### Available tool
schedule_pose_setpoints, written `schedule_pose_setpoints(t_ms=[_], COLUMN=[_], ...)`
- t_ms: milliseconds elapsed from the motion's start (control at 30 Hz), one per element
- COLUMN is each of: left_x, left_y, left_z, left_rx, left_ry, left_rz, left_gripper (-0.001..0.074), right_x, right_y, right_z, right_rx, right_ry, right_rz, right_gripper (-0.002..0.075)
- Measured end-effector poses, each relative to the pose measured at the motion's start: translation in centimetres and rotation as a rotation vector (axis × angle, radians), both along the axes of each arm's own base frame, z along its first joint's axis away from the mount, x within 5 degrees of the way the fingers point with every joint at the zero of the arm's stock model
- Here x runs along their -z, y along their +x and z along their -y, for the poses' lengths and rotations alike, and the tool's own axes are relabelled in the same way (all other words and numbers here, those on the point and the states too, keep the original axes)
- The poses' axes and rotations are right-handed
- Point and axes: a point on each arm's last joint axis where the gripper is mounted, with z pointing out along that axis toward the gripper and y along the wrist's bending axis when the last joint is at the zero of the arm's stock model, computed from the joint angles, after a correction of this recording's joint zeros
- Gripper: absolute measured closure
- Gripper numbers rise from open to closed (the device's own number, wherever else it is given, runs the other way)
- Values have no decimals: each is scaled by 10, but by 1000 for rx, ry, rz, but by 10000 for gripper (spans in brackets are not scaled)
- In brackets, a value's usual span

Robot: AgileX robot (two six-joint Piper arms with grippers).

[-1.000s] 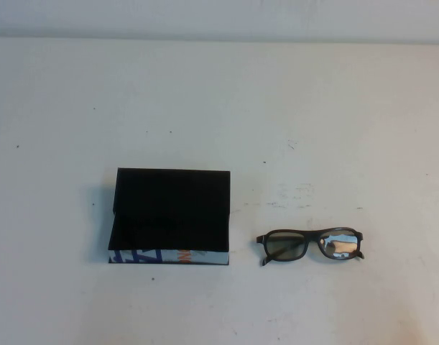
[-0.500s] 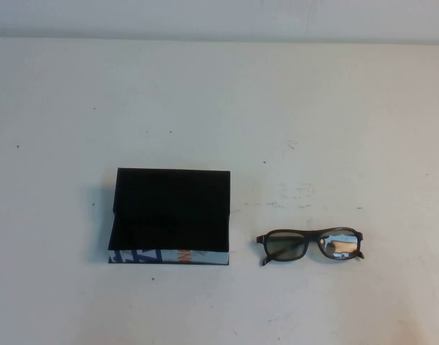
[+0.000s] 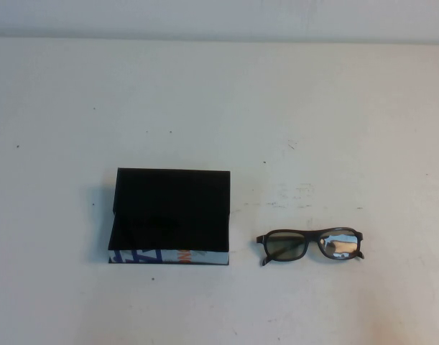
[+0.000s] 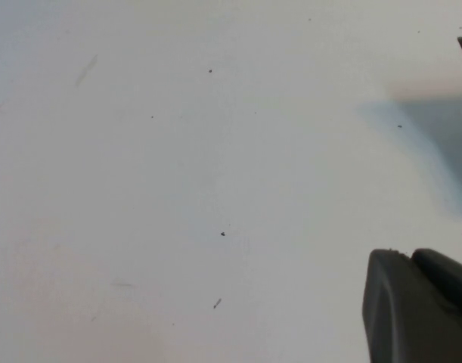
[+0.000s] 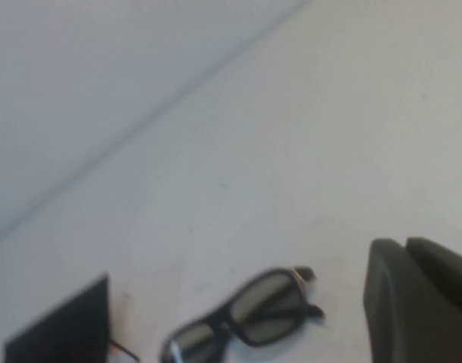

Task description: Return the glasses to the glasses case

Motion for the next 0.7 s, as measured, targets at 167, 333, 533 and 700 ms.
schedule_pose_setpoints(t_ms=[167, 333, 533, 700], left_x=[0, 0, 0, 0], left_y=[0, 0, 0, 0], left_z=[0, 0, 0, 0], left_rx=[0, 0, 0, 0], left_ry=[0, 0, 0, 0], left_rz=[0, 0, 0, 0], left_gripper=[738, 738, 738, 738], right_x=[-11, -13, -33, -64], right_y=[2, 2, -2, 9], right_z=[4, 5, -11, -26], right_rx=[69, 85, -102, -320], right_ry=[189, 261, 200, 18], right_rz=[94, 110, 6, -189], right_gripper=[737, 737, 737, 737])
